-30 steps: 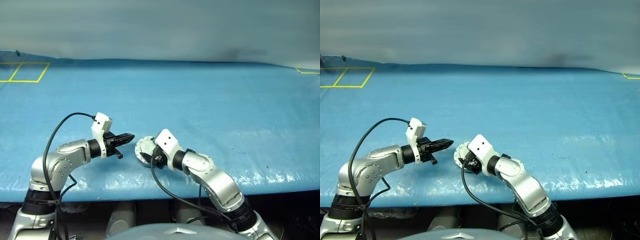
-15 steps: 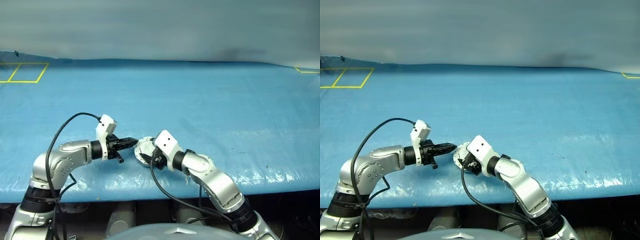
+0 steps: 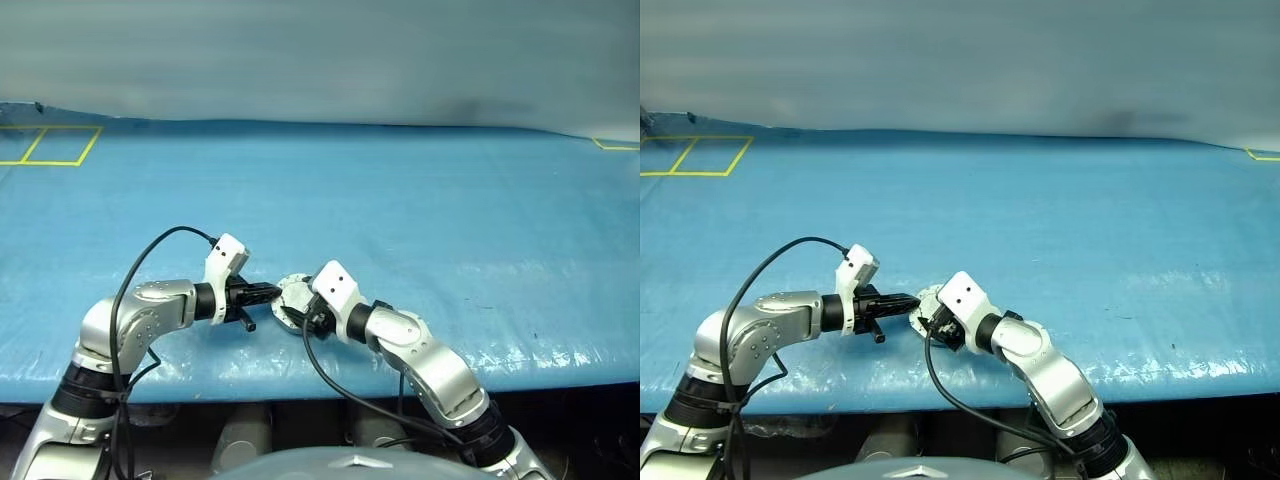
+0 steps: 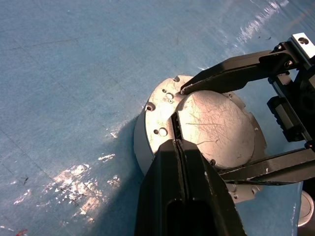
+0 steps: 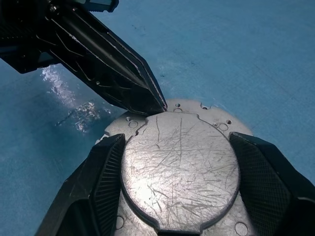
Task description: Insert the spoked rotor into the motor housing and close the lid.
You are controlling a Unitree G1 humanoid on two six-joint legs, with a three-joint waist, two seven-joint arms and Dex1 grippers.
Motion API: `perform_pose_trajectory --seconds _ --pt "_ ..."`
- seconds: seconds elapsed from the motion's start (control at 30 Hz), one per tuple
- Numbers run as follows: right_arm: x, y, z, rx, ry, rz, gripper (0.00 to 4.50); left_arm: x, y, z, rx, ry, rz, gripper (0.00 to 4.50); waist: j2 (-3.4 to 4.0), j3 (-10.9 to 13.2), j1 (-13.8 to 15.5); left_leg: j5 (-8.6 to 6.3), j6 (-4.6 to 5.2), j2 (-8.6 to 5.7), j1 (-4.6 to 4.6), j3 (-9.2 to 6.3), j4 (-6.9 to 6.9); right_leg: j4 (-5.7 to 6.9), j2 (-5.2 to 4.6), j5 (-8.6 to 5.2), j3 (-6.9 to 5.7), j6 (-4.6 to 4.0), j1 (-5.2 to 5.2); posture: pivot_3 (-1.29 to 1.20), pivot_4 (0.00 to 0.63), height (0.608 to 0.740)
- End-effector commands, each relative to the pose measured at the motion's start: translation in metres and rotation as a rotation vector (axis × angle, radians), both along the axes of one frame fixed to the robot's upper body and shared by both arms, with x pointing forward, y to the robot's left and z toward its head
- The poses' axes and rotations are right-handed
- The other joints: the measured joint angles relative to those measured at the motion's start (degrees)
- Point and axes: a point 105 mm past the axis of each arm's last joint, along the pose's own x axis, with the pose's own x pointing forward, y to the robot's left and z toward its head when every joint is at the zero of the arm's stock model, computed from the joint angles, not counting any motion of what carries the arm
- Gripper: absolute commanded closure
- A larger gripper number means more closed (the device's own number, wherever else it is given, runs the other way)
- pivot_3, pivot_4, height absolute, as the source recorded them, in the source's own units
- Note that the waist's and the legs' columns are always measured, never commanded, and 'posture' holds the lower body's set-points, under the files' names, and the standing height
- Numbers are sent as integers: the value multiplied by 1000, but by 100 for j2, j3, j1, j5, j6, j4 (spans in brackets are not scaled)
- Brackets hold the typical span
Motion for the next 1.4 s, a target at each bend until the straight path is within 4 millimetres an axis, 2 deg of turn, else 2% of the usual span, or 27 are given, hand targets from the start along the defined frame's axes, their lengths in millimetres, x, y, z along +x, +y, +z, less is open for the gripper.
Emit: perform_pose_trajectory --seconds 0.03,0.37,0.53,0.67,0.8,1.03,1.37,1.4 --pt "-16 -4 -15 4 99 33 92 -8 -11 -5 4 26 -50 4500 1 0 37 -1 0 -3 -1 -1 -1 0 -1 -4 0 2 0 0 150 740" --pt "-23 -59 20 250 95 -125 39 -8 -11 -5 12 18 -68 4500 3 1 110 -24 10 -10 -18 -4 -1 -3 -7 -30 0 14 19 0 150 740" --pt "-27 -75 19 415 234 -211 39 -10 -14 -7 8 19 -84 4500 7 4 107 -25 10 -8 -22 -3 1 -2 -7 -31 0 14 16 0 150 740" --pt "-28 -75 10 548 386 -273 39 -10 -14 -8 10 20 -86 4500 9 5 108 -25 10 -8 -27 -4 -1 -2 -7 -33 0 11 12 0 150 740" --pt "-28 -69 6 756 541 -304 39 -12 -15 -10 10 23 -90 4500 15 8 109 -26 11 -7 -29 -5 -2 -3 -7 -33 0 10 9 0 150 740" --pt "-29 -53 -4 844 698 -304 39 -14 -17 -10 4 23 -93 4500 28 12 109 -26 11 -8 -31 -3 -2 -3 -10 -33 1 10 6 0 150 740" --pt "-29 -44 -8 945 813 -333 39 -14 -18 -9 -1 17 -96 4500 30 11 109 -27 12 -9 -34 -3 -2 -4 -9 -33 1 10 4 0 150 740" --pt "-30 -44 -9 949 826 -341 216 -14 -18 -9 -2 17 -97 4500 30 11 109 -27 12 -9 -33 -3 -3 -4 -9 -33 1 10 4 0 150 740"
